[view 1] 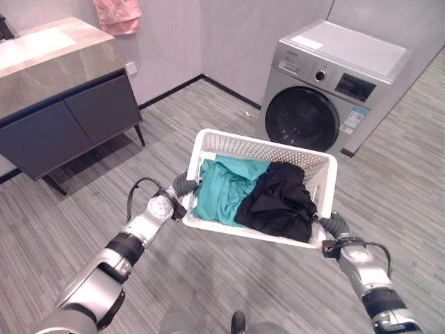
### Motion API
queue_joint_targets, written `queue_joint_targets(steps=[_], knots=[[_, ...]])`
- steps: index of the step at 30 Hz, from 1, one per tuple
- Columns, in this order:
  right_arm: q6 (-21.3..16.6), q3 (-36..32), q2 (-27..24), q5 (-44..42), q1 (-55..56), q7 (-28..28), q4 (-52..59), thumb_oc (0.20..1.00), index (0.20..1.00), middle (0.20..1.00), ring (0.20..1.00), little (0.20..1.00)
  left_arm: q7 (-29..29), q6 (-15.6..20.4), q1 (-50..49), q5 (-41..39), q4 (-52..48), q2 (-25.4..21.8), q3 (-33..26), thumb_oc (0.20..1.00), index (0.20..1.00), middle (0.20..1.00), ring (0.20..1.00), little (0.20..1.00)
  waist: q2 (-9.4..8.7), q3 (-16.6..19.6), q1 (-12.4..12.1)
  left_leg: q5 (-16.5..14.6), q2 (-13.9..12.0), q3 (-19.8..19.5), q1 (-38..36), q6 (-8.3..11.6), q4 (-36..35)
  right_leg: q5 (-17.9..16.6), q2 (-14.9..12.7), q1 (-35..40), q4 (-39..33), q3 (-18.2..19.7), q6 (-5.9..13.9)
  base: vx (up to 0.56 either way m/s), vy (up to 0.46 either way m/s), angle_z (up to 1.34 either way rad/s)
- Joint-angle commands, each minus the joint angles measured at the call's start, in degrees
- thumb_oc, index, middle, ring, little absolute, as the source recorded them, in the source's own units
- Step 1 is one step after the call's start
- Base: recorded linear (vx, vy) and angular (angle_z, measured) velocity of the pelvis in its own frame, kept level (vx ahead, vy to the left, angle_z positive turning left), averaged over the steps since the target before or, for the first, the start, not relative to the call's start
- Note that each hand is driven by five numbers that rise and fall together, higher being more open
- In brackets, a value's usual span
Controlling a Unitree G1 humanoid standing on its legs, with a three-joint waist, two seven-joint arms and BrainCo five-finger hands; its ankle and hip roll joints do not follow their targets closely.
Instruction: Grab the laundry basket,head to the washer,open it,put in the laundry and shut it.
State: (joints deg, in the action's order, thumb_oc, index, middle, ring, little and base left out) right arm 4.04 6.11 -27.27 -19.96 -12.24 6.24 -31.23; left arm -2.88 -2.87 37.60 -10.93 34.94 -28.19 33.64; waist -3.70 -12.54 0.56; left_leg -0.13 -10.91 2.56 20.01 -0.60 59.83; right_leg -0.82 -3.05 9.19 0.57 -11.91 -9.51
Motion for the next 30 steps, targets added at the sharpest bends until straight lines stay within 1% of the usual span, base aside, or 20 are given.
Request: queue_joint_targets(steps=[1,2,3,4,7,8,9,10,11,13,14,15,17,19,20,21,23,26,28,30], knots=[[-3.52,-3.95,-6.72,-2.67,0.59,0.20,5.35,0.200,0.200,0.200,0.200,0.200,-1.98,4.87,7.13,-3.25,-2.11,-4.50,-3.35,0.200,0.200,0.200,0.200,0.200,2.67,2.94,-2.80,4.54,1.02,-0.04,-4.45,2.42,-16.87,3.51,3.33,-0.87,-1.86,0.59,9.70,0.35,0.058,-0.12],[-3.65,-4.16,-6.87,-2.41,1.10,0.04,5.29,0.200,0.200,0.200,0.200,0.200,-2.00,5.08,7.87,-2.71,-1.95,-4.31,-2.67,0.200,0.200,0.200,0.200,0.200,3.00,2.98,-3.61,4.38,2.67,1.37,-3.81,2.87,-29.00,4.13,3.39,0.16,-2.11,0.11,10.53,0.27,0.052,-0.34],[-3.66,-4.24,-6.89,-2.41,1.15,0.03,5.29,0.200,0.200,0.200,0.200,0.200,-2.01,5.10,7.93,-2.70,-1.89,-4.24,-2.61,0.200,0.200,0.200,0.200,0.200,2.54,3.05,-3.68,5.16,3.20,1.75,-4.38,2.74,-30.35,4.03,2.84,0.06,-2.13,0.11,10.61,0.38,0.099,-0.41],[-4.09,-3.91,-6.23,-2.33,0.47,0.24,4.16,0.200,0.200,0.200,0.200,0.200,-2.08,5.39,8.22,-2.27,-1.17,-3.93,-1.94,0.200,0.200,0.200,0.200,0.200,2.95,3.20,-5.34,6.05,6.71,1.38,-3.32,2.84,-39.29,4.91,3.20,1.67,-2.11,0.17,11.24,0.20,0.052,-0.38],[-4.26,-3.04,-5.72,-2.30,-0.67,0.20,2.08,0.200,0.200,0.200,0.200,0.200,-1.96,5.52,8.76,-2.03,-0.72,-3.57,-1.25,0.200,0.200,0.200,0.200,0.200,3.22,3.52,-6.31,7.31,8.66,1.88,-2.59,3.10,-42.12,6.29,3.71,3.04,-1.52,0.38,11.36,0.30,0.071,-0.19],[-4.28,-2.16,-5.28,-2.52,-2.29,0.30,0.14,0.200,0.200,0.200,0.200,0.200,-1.56,5.42,9.15,-2.11,-0.59,-3.22,-0.72,0.200,0.200,0.200,0.200,0.200,3.43,5.00,-6.96,5.20,8.90,3.35,-5.97,1.35,-46.58,9.08,4.38,4.21,0.55,1.20,11.41,0.32,0.085,-0.13],[-4.32,-2.13,-5.32,-2.54,-2.37,0.29,0.08,0.200,0.200,0.200,0.200,0.200,-1.56,5.42,9.17,-2.11,-0.60,-3.21,-0.76,0.200,0.200,0.200,0.200,0.200,3.44,4.96,-7.08,5.65,8.90,3.51,-6.24,1.31,-47.22,8.97,4.34,4.11,0.61,1.33,11.41,0.39,0.107,0.02],[-4.32,-1.80,-4.97,-1.88,-2.79,0.43,-1.28,0.200,0.200,0.200,0.200,0.200,-1.88,5.71,8.75,-2.00,-0.48,-3.29,-0.25,0.200,0.200,0.200,0.200,0.200,3.34,5.87,-7.54,5.77,9.56,2.29,-7.84,0.61,-47.26,10.08,4.70,4.18,4.25,2.00,11.28,0.25,0.086,0.19],[-4.25,-0.67,-4.67,-1.21,-3.46,-0.14,-2.53,0.200,0.200,0.200,0.200,0.200,-1.77,5.80,8.78,-2.60,-0.30,-3.37,0.20,0.200,0.200,0.200,0.200,0.200,2.99,6.34,-7.98,2.78,10.69,1.53,-9.74,-0.92,-47.81,10.44,4.50,3.41,10.04,1.48,12.46,0.37,0.157,0.26],[-3.43,-0.39,-3.54,-0.40,-4.36,-1.08,-3.94,0.200,0.200,0.200,0.200,0.200,-1.76,5.79,8.28,-2.72,-0.54,-4.12,-0.19,0.200,0.200,0.200,0.200,0.200,3.30,5.98,-8.04,0.27,10.99,2.56,-14.10,-3.00,-48.70,4.22,1.43,-2.03,24.49,-0.22,18.42,0.27,0.181,-0.01],[-3.16,-0.36,-3.29,-0.27,-4.53,-1.39,-3.84,0.200,0.200,0.200,0.200,0.200,-1.92,5.82,8.37,-2.77,-0.83,-4.44,-0.26,0.200,0.200,0.200,0.200,0.200,4.29,5.67,-7.39,0.23,10.06,2.55,-15.67,-3.38,-49.50,2.23,0.69,-4.62,30.35,-0.64,19.62,0.14,0.167,-0.37],[-3.03,0.00,-2.97,-0.28,-5.28,-1.33,-4.39,0.200,0.200,0.200,0.200,0.200,-2.08,5.86,8.36,-2.82,-1.38,-4.55,-0.50,0.200,0.200,0.200,0.200,0.200,5.13,5.01,-6.58,-0.01,9.85,2.77,-17.00,-4.20,-50.00,0.66,-0.69,-7.64,37.50,-0.40,20.68,0.11,0.142,-0.20],[-3.18,-0.07,-2.60,-0.42,-6.12,-1.20,-5.94,0.200,0.200,0.200,0.200,0.200,-2.04,5.75,7.46,-2.97,-1.20,-4.72,-1.00,0.200,0.200,0.200,0.200,0.200,6.38,4.75,-5.69,-0.39,10.04,2.63,-19.54,-5.31,-51.63,0.62,-2.60,-10.25,42.99,-0.88,20.50,0.16,0.094,0.03],[-3.12,-1.12,-2.98,-0.77,-6.00,-1.07,-6.81,0.200,0.200,0.200,0.200,0.200,-1.75,5.50,7.29,-2.71,-1.42,-5.29,-1.14,0.200,0.200,0.200,0.200,0.200,6.65,5.15,-5.69,-0.62,10.08,2.35,-21.41,-5.16,-53.39,1.80,-6.65,-10.48,39.07,-2.99,19.31,0.17,-0.003,-0.01],[-3.13,-1.13,-2.99,-0.78,-5.99,-1.08,-6.83,0.200,0.200,0.200,0.200,0.200,-1.75,5.49,7.30,-2.71,-1.43,-5.28,-1.13,0.200,0.200,0.200,0.200,0.200,6.62,5.07,-5.56,-0.57,10.12,2.21,-21.57,-5.14,-53.52,1.88,-6.69,-10.26,38.99,-3.17,19.28,0.15,-0.100,-0.04],[-3.17,-2.38,-4.29,-0.91,-5.53,-0.94,-7.09,0.200,0.200,0.200,0.200,0.200,-1.45,5.46,7.45,-2.46,-1.85,-5.53,-0.94,0.200,0.200,0.200,0.200,0.200,6.66,5.31,-5.24,-0.98,9.96,1.40,-22.15,-4.52,-54.31,2.87,-9.14,-10.35,32.47,-2.97,17.84,0.12,-0.154,-0.06],[-3.27,-3.40,-5.44,-1.22,-5.15,-1.02,-7.20,0.200,0.200,0.200,0.200,0.200,-1.28,5.61,7.89,-2.19,-1.14,-5.79,-0.78,0.200,0.200,0.200,0.200,0.200,6.41,5.62,-5.26,-1.55,9.30,0.84,-21.99,-3.39,-54.33,2.59,-11.30,-9.13,23.31,-1.33,17.45,0.12,-0.253,0.09],[-3.34,-5.85,-6.54,-1.70,-3.64,-0.87,-6.39,0.200,0.200,0.200,0.200,0.200,-1.75,6.08,8.07,-1.44,0.38,-6.22,-1.49,0.200,0.200,0.200,0.200,0.200,5.48,5.49,-4.66,-3.35,8.18,0.01,-22.05,-1.52,-53.37,-3.64,-16.38,-8.62,11.59,2.43,18.86,0.07,-0.336,0.15],[-3.26,-6.66,-6.82,-1.47,-2.82,-0.91,-5.66,0.200,0.200,0.200,0.200,0.200,-1.92,6.25,7.38,-1.12,0.60,-7.00,-2.32,0.200,0.200,0.200,0.200,0.200,4.61,5.46,-4.67,-4.14,7.35,0.45,-22.55,-0.67,-52.93,-6.77,-17.01,-7.44,7.47,4.05,20.21,0.07,-0.349,0.14],[-2.91,-7.87,-7.38,-0.81,-1.35,-1.05,-4.33,0.200,0.200,0.200,0.200,0.200,-1.77,6.28,6.64,-0.83,0.40,-8.36,-3.34,0.200,0.200,0.200,0.200,0.200,3.18,5.98,-5.21,-4.24,6.02,0.90,-23.00,0.26,-52.85,-5.43,-16.13,-5.82,5.40,3.98,20.97,0.07,-0.362,-0.14]])
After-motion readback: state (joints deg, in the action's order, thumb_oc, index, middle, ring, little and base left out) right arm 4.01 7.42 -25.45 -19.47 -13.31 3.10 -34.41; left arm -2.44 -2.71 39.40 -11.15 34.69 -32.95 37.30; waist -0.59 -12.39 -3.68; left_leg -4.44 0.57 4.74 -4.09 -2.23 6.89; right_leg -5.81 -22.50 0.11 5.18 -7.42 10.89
